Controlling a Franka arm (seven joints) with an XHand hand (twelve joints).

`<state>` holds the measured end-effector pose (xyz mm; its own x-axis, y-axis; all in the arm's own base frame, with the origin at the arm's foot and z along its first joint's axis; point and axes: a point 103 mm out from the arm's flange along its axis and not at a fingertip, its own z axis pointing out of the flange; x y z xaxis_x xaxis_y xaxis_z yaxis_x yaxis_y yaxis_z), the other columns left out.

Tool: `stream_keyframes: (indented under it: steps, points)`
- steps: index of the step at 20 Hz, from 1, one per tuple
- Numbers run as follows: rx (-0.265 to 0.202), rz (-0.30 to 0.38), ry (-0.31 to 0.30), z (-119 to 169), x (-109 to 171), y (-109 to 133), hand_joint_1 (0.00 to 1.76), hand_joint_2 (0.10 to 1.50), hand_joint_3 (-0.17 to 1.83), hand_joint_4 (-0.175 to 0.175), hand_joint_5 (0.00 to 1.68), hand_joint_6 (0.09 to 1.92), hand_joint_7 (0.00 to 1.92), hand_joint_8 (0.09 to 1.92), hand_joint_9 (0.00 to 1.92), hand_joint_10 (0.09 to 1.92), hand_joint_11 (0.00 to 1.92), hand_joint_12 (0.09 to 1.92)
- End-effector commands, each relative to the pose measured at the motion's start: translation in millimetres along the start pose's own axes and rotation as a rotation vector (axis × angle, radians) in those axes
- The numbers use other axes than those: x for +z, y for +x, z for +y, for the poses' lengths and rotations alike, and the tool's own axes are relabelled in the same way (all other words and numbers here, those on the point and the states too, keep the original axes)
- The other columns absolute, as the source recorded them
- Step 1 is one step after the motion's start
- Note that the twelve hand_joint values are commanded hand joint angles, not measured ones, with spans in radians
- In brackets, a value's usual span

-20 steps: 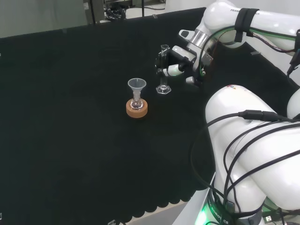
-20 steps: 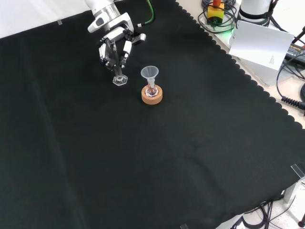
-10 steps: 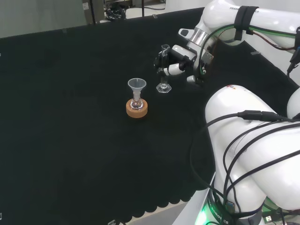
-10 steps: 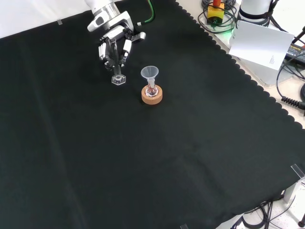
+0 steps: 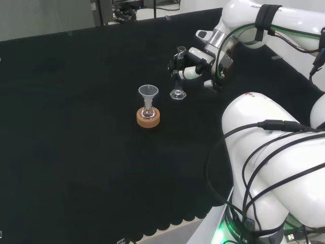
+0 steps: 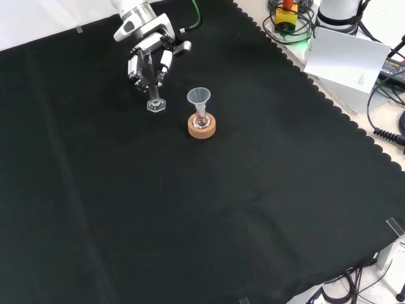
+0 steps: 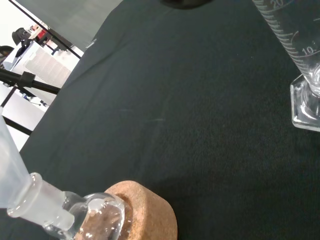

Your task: Put the graduated cylinder back on the table.

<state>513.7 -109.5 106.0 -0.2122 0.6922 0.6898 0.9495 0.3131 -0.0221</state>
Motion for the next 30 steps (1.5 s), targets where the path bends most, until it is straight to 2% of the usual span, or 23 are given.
stream_keyframes:
  steps: [1, 5, 11, 14, 21, 24, 30]
  points:
    - [0.000, -0.005, 0.005, 0, 1, -1, 1.05, 1.06, -0.17, -0.090, 0.72, 0.66, 0.77, 0.59, 1.11, 0.13, 0.77, 1.11]
    - [0.005, -0.009, 0.012, -1, -1, 1, 1.00, 1.02, -0.17, -0.079, 0.66, 0.65, 0.72, 0.61, 1.06, 0.13, 0.69, 1.17]
    - [0.006, -0.034, -0.013, -3, -11, 4, 0.96, 1.00, -0.17, -0.071, 0.59, 0.63, 0.67, 0.62, 0.99, 0.13, 0.60, 1.22]
    - [0.006, -0.050, -0.016, -3, -19, 7, 0.90, 0.97, -0.17, -0.071, 0.45, 0.55, 0.53, 0.66, 0.87, 0.14, 0.47, 1.27]
    - [0.016, -0.082, -0.029, -7, -40, 16, 0.81, 0.93, -0.17, -0.070, 0.35, 0.22, 0.20, 0.72, 0.45, 0.62, 0.24, 1.39]
    - [0.019, -0.099, -0.035, -13, -51, 22, 0.79, 0.92, -0.17, -0.070, 0.32, 0.14, 0.14, 0.71, 0.38, 0.68, 0.20, 1.41]
    - [0.011, -0.150, -0.067, -30, -78, 44, 0.77, 0.91, -0.17, -0.069, 0.30, 0.09, 0.12, 0.71, 0.35, 0.71, 0.18, 1.43]
